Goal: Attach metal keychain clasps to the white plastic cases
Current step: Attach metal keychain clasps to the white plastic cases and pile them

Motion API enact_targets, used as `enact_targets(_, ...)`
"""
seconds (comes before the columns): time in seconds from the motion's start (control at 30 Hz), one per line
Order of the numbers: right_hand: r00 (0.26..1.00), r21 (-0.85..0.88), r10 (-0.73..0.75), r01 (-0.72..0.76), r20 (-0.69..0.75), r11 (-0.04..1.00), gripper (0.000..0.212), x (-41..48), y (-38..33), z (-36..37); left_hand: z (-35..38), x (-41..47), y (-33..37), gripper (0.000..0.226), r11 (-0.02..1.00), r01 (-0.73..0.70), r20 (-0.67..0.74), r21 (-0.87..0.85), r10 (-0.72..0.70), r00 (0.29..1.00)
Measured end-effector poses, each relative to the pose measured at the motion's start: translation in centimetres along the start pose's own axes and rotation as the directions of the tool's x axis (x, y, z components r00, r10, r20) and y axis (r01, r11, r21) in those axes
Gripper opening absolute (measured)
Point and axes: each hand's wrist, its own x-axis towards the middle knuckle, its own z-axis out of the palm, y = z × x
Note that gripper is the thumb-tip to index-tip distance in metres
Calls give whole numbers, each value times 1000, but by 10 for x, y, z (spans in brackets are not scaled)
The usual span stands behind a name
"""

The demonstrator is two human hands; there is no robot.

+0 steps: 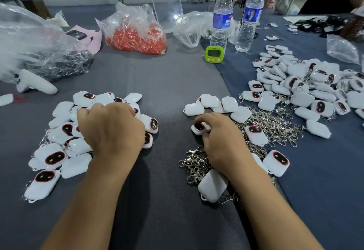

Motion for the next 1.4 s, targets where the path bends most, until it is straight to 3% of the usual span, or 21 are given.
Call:
enact_targets(0.07,1000,8,-1,1,6,1000,35,0,0,0,-2,-2,5,25,997,-53,-46,-62,50,998)
enact_targets(0.13,1000,41,0,0,-10,999,26,1,2,0,-2,-12,20,28,967,-197,-79,-163,186,979)
enact_targets(0.23,989,148,103,-87,-106,985,17,3,4,-1,3,-43,55,18,849,-372,66,-376,425,903)
enact_targets(0.33,965,216,147,-99,-219,971,17,0,7,-5,15,-65,71,20,749,-317,217,-581,518,827)
enact_targets(0.47,952,206,104,-45,-287,977,23,-5,6,-11,22,-63,68,14,656,-287,232,-698,586,776)
enact_targets(0.6,952,419,196,-82,-235,904,11,-9,1,-9,18,-65,68,17,605,-277,214,-747,613,760)
enact_targets(0.7,937,493,281,-149,-206,857,14,-9,0,-8,18,-67,68,22,628,-314,184,-712,598,780)
enact_targets(0.77,921,560,345,-192,-182,806,18,-7,0,-11,18,-66,68,21,701,-324,165,-635,532,830)
enact_targets(0.87,903,741,420,-224,-86,633,20,-7,-4,-17,17,-61,65,17,765,-155,161,-625,320,934)
enact_targets(1.0,931,786,357,-271,69,555,23,-10,-6,-14,17,-54,66,12,564,127,273,-816,181,945)
enact_targets(1.1,963,816,230,-242,137,526,54,-11,-7,-14,14,-55,64,13,457,172,292,-873,206,934)
enact_targets(1.27,968,753,217,-238,130,613,23,-10,-7,-17,17,-51,61,5,459,171,275,-872,169,946)
enact_targets(1.4,977,673,199,-195,73,713,15,-10,-5,-15,17,-49,56,14,451,164,252,-877,143,957)
